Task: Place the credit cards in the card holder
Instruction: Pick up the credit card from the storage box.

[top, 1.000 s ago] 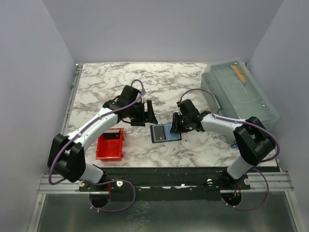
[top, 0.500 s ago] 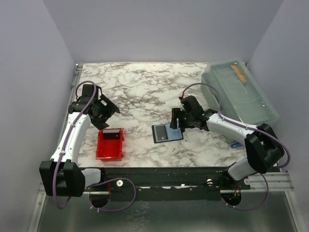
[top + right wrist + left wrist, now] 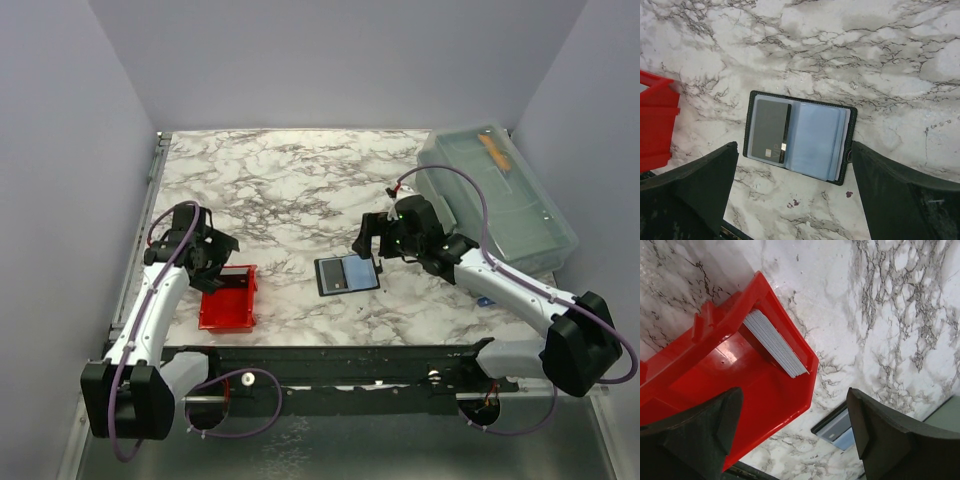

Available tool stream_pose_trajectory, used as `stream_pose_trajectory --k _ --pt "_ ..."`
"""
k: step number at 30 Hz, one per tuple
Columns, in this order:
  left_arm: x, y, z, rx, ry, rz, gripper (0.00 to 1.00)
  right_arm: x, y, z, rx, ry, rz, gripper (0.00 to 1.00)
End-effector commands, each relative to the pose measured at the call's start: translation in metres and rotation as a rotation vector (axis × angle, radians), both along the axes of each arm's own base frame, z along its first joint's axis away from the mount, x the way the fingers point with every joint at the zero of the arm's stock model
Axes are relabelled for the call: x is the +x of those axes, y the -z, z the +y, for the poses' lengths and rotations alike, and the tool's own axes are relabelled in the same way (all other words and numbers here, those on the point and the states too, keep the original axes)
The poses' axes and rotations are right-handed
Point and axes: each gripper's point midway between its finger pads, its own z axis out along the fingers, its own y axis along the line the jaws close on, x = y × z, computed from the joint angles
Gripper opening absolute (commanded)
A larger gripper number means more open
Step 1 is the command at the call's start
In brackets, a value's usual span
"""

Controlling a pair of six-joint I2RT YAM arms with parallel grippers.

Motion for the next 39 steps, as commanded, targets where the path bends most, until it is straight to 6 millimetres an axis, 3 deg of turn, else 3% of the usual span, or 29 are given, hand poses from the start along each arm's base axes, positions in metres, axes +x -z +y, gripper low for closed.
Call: stream_pose_trajectory --k 1,7,22,39 --pt "0.005 0.021 0.001 -0.067 -0.173 0.041 0.92 -0.001 0.000 -0.003 -0.010 -0.003 -0.013 0.98" --pt "0.020 0.036 -0.005 -0.087 -0.127 -0.012 0.93 -0.008 0.008 0.001 0.012 -0.023 0.024 0.97" --pt "0.028 0.052 -0.001 -0.070 -0.140 -0.021 0.89 -0.011 0.021 0.007 0.020 -0.034 0.078 0.97" --pt "0.030 0.042 0.004 -0.045 -0.150 -0.066 0.64 -0.012 0.025 0.007 0.007 -0.040 0.088 0.97"
